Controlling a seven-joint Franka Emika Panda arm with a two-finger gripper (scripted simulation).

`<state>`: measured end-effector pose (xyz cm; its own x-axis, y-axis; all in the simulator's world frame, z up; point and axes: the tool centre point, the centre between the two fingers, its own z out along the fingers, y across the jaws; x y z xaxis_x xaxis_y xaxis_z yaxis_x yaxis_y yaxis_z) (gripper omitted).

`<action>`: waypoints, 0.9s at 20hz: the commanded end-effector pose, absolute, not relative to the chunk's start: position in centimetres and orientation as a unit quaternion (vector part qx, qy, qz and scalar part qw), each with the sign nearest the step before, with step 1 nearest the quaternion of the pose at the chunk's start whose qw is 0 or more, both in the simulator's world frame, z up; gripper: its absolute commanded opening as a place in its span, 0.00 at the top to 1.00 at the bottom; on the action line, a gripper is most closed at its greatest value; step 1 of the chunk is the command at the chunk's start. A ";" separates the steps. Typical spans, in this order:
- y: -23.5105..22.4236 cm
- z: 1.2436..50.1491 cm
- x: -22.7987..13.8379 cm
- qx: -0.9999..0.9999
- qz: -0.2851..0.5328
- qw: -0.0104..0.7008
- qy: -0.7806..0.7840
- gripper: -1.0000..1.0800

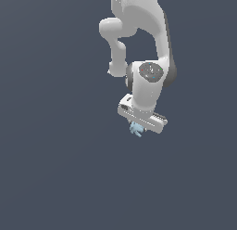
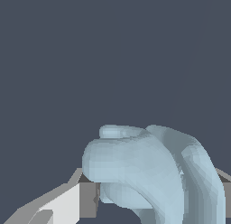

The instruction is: Pick up the object and move it to a goal position.

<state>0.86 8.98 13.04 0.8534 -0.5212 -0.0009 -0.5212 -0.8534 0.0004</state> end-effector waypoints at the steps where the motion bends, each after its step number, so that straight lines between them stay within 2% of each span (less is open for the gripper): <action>1: 9.7 15.7 0.2 0.963 0.000 0.000 -0.271 1.00; 18: 15.2 35.8 -4.3 0.963 0.000 0.001 -0.271 1.00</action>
